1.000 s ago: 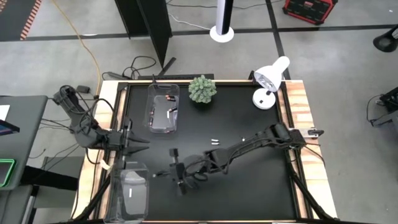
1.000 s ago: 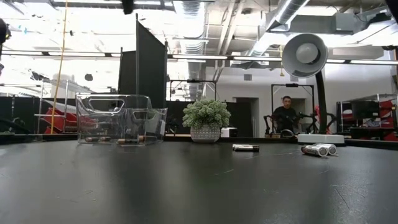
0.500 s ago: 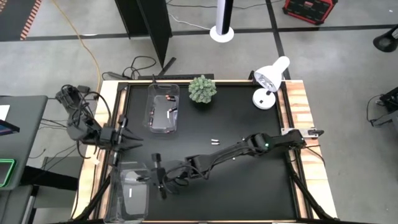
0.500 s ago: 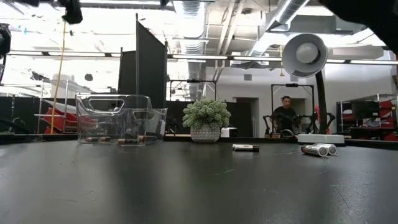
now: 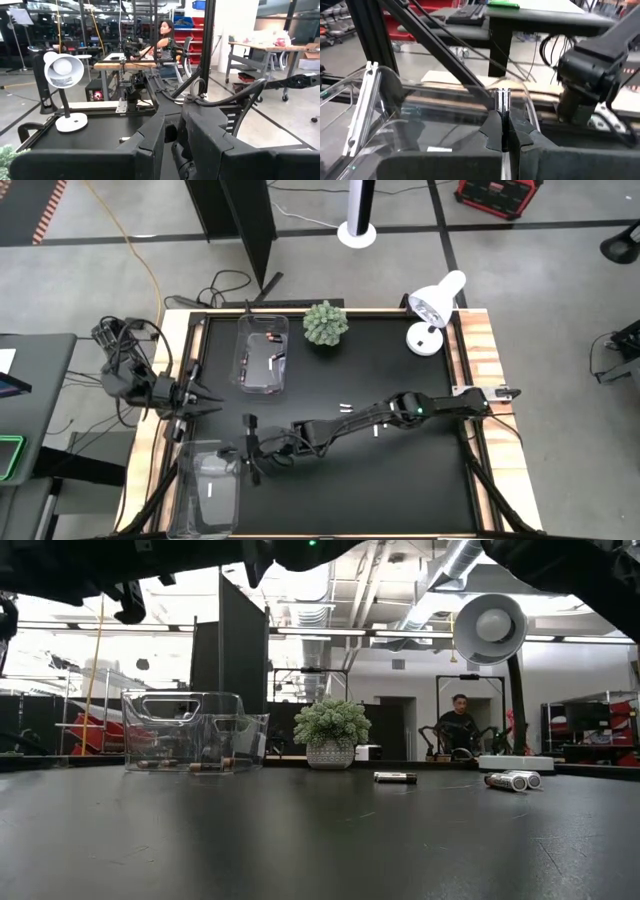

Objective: Sort batteries
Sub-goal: Put the silver and black battery into the bottom transparent bin

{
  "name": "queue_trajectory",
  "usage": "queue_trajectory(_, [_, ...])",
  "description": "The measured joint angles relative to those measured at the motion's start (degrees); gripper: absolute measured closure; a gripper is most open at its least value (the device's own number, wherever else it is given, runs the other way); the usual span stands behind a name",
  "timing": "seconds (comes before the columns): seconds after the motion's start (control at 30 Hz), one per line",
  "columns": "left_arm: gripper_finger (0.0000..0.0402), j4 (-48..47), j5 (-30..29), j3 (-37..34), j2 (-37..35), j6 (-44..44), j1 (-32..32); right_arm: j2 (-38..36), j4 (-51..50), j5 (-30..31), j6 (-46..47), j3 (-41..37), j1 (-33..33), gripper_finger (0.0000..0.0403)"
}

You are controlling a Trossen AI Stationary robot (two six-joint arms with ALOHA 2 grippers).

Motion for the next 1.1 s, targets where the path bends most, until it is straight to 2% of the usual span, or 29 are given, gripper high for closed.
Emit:
queue_trajectory(0.77, [0.0324, -2.7, 0.0, 0.0, -0.5, 0.4, 0.0, 0.0, -7.4, 0.1, 2.7, 0.0, -0.8, 0.0392])
queue_trajectory(1.1, [0.0324, -2.7, 0.0, 0.0, -0.5, 0.4, 0.0, 0.0, -7.8, 0.1, 2.7, 0.0, -0.9, 0.0320])
